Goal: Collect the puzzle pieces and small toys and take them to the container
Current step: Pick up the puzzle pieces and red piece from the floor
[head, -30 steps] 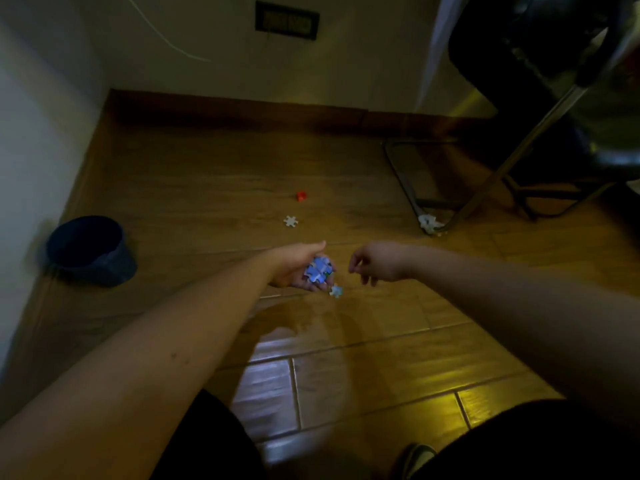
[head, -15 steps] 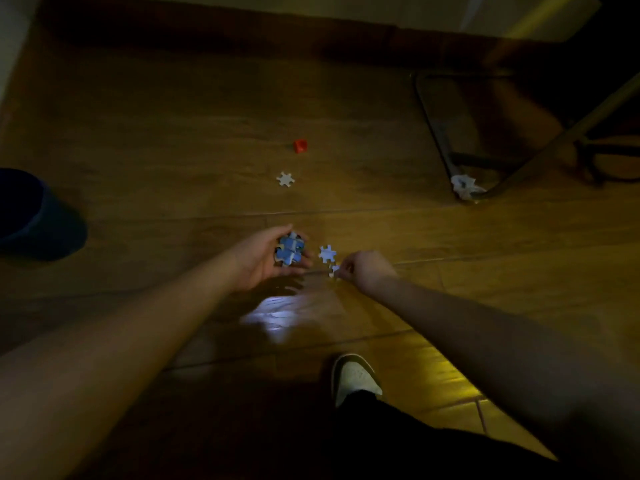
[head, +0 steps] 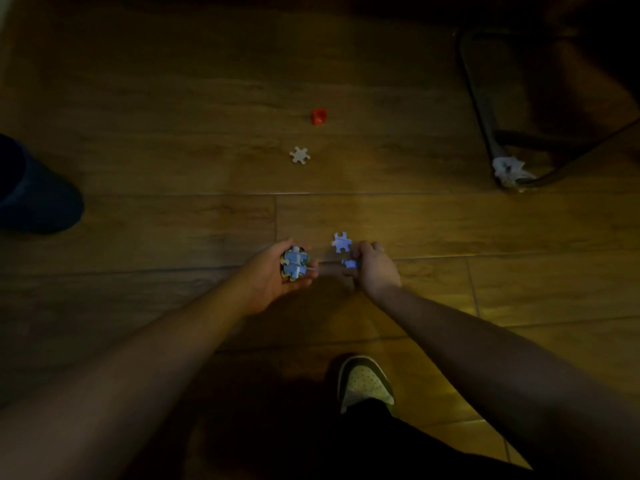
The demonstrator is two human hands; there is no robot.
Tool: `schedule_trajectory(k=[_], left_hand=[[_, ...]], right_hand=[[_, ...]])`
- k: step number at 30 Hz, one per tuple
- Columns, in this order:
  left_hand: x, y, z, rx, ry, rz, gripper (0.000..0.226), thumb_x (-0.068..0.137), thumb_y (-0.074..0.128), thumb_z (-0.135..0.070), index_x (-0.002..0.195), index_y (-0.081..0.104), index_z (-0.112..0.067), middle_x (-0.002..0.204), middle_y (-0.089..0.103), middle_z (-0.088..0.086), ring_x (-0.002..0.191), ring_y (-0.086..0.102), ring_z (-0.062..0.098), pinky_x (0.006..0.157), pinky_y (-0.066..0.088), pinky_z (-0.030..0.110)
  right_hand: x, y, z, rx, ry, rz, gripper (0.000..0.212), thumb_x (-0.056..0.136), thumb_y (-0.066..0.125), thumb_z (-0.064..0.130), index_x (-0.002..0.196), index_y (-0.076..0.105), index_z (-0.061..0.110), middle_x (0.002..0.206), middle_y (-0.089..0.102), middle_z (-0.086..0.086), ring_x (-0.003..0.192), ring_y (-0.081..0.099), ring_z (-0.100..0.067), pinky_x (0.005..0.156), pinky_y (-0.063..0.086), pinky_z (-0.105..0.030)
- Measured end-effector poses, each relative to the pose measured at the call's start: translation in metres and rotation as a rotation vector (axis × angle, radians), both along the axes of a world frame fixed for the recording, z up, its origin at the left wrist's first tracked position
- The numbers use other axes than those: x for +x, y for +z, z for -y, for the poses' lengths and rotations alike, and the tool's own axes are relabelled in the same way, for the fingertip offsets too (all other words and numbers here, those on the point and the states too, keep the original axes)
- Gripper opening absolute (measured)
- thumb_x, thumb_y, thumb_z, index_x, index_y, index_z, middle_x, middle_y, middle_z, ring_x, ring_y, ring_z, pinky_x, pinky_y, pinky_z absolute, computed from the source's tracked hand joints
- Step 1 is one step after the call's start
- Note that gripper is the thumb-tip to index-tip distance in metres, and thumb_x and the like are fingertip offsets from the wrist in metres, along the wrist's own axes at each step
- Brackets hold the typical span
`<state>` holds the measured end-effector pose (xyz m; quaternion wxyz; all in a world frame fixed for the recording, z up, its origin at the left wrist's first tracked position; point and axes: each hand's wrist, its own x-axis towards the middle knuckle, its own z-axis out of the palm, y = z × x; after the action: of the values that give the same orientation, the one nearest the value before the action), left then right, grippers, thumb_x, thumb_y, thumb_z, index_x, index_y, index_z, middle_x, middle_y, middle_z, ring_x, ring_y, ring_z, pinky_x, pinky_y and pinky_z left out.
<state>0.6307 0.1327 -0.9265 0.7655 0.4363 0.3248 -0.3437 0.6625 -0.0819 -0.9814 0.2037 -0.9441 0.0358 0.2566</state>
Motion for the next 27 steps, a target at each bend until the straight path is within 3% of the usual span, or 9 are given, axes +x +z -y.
schedule_trajectory(k=[2, 5, 10, 14, 16, 19, 21, 23, 27], left_hand=[[0.001, -0.003, -0.002, 0.015, 0.006, 0.009, 0.039, 0.100, 0.039, -0.036, 0.115, 0.060, -0.006, 0.106, 0.068, 0.019, 0.092, 0.067, 0.028, 0.071, 0.057, 0.034], [0.001, -0.009, -0.001, 0.051, 0.011, 0.002, 0.039, 0.100, 0.040, -0.036, 0.116, 0.059, -0.006, 0.107, 0.067, 0.019, 0.092, 0.066, 0.027, 0.074, 0.056, 0.035], [0.001, -0.019, 0.007, 0.128, 0.026, -0.025, 0.043, 0.100, 0.034, -0.043, 0.115, 0.059, -0.010, 0.105, 0.068, 0.016, 0.089, 0.067, 0.026, 0.077, 0.056, 0.037], [-0.004, -0.017, 0.020, 0.082, -0.021, -0.040, 0.060, 0.098, 0.023, -0.056, 0.114, 0.062, -0.013, 0.102, 0.070, 0.012, 0.092, 0.065, 0.026, 0.074, 0.052, 0.037], [-0.006, -0.017, 0.027, 0.026, -0.042, -0.019, 0.069, 0.098, 0.013, -0.059, 0.112, 0.063, -0.013, 0.099, 0.069, 0.014, 0.086, 0.065, 0.029, 0.071, 0.049, 0.035], [-0.003, -0.017, 0.032, 0.015, -0.002, 0.004, 0.069, 0.098, 0.012, -0.059, 0.104, 0.065, -0.015, 0.091, 0.071, 0.012, 0.071, 0.067, 0.024, 0.057, 0.047, 0.027], [0.000, -0.019, 0.030, 0.047, 0.061, -0.003, 0.063, 0.098, 0.019, -0.057, 0.095, 0.064, -0.013, 0.076, 0.072, 0.007, 0.058, 0.067, 0.020, 0.053, 0.042, 0.026], [0.004, -0.019, 0.028, 0.068, 0.096, -0.021, 0.062, 0.098, 0.025, -0.056, 0.088, 0.063, -0.008, 0.066, 0.070, 0.007, 0.052, 0.065, 0.021, 0.054, 0.042, 0.030], [0.009, -0.018, 0.014, 0.287, 0.014, -0.125, 0.055, 0.098, 0.032, -0.055, 0.099, 0.062, -0.009, 0.079, 0.068, 0.012, 0.064, 0.063, 0.025, 0.045, 0.045, 0.027]], right_hand=[[-0.001, -0.001, 0.004, 0.055, -0.056, -0.022, 0.032, 0.078, 0.076, 0.026, 0.100, 0.054, 0.020, 0.097, 0.063, -0.004, 0.092, 0.063, -0.027, 0.073, 0.044, -0.030], [-0.001, 0.002, 0.007, 0.214, -0.198, -0.013, 0.027, 0.077, 0.079, 0.023, 0.094, 0.057, 0.022, 0.073, 0.058, 0.006, 0.078, 0.061, -0.018, 0.066, 0.042, -0.025], [-0.007, 0.033, -0.007, 0.550, -0.271, -0.017, 0.007, 0.085, 0.071, 0.022, 0.081, 0.065, 0.021, 0.077, 0.065, -0.001, 0.065, 0.059, -0.001, 0.061, 0.042, -0.015], [-0.020, 0.057, -0.026, 0.689, -0.228, -0.075, 0.004, 0.085, 0.071, 0.016, 0.087, 0.069, 0.014, 0.063, 0.062, 0.013, 0.045, 0.051, 0.009, 0.046, 0.036, -0.007], [-0.024, 0.062, -0.034, 0.684, -0.190, -0.076, 0.003, 0.084, 0.072, 0.018, 0.087, 0.071, 0.017, 0.063, 0.066, 0.016, 0.053, 0.057, 0.006, 0.052, 0.042, -0.009], [-0.018, 0.061, -0.036, 0.560, -0.107, 0.039, 0.011, 0.085, 0.070, 0.026, 0.094, 0.075, 0.020, 0.087, 0.070, 0.006, 0.080, 0.063, -0.006, 0.070, 0.047, -0.015], [-0.010, 0.057, -0.032, 0.508, -0.163, 0.143, 0.016, 0.088, 0.067, 0.029, 0.098, 0.074, 0.019, 0.089, 0.068, 0.005, 0.083, 0.059, -0.005, 0.065, 0.039, -0.005], [0.000, 0.049, -0.026, 0.432, -0.200, 0.186, 0.019, 0.090, 0.064, 0.030, 0.103, 0.073, 0.018, 0.090, 0.065, 0.004, 0.085, 0.060, -0.008, 0.058, 0.038, -0.006], [0.016, 0.022, -0.021, 0.253, -0.128, 0.092, 0.030, 0.089, 0.066, 0.028, 0.118, 0.066, 0.020, 0.102, 0.064, -0.003, 0.095, 0.063, -0.021, 0.065, 0.034, -0.017]])
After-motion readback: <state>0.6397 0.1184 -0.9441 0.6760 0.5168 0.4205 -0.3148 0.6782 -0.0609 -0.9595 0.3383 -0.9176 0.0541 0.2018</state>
